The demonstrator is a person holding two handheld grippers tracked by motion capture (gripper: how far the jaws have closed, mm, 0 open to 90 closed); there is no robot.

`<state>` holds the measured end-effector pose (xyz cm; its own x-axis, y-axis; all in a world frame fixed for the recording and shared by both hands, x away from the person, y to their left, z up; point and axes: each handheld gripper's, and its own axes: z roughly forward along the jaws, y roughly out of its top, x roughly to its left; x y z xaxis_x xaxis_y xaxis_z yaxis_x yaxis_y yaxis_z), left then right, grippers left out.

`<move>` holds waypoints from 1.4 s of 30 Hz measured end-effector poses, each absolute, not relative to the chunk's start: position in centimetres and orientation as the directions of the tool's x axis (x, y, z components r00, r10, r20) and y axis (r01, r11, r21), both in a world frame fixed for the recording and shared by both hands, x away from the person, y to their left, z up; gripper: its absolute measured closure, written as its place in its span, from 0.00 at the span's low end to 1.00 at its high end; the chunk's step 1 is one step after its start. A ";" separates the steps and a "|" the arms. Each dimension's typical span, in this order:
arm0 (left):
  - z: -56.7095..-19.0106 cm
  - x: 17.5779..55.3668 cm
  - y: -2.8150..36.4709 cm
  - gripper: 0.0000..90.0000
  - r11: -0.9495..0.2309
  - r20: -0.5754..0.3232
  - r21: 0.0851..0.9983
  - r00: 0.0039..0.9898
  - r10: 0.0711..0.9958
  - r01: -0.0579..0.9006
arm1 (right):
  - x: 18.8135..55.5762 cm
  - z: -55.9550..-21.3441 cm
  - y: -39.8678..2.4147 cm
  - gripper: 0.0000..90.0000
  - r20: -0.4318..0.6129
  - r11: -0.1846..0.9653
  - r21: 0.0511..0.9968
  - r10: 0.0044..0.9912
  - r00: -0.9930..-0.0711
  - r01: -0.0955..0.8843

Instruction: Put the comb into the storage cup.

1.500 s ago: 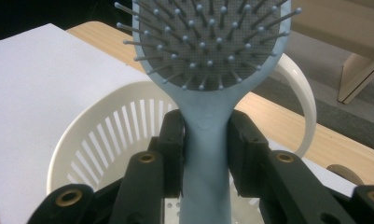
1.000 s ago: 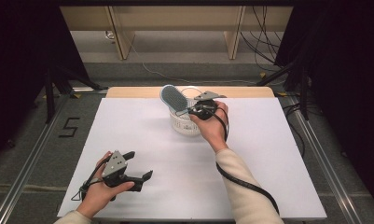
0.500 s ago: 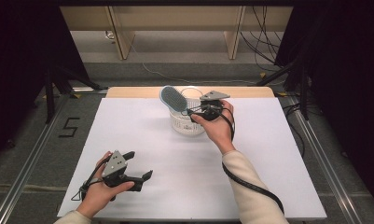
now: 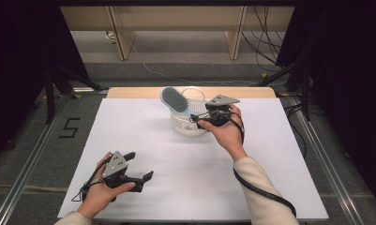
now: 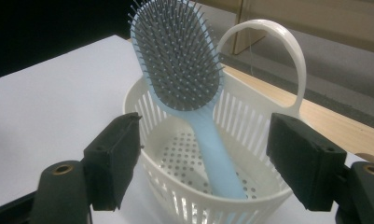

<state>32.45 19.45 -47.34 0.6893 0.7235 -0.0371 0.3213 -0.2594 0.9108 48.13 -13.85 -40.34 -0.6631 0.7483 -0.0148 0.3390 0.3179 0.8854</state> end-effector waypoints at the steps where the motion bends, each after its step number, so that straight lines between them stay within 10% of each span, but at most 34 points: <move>1: -47.3 32.4 19.4 0.04 -0.260 -0.036 0.911 0.690 0.723 0.321 | 48.0 -40.4 -14.0 0.30 -0.016 0.321 0.883 0.748 -0.663 0.342; 42: -47.4 32.5 19.5 0.04 -0.258 -0.037 0.910 0.684 0.729 0.323 | 43.7 -41.7 -19.3 0.28 0.023 0.312 0.871 0.747 -0.665 0.380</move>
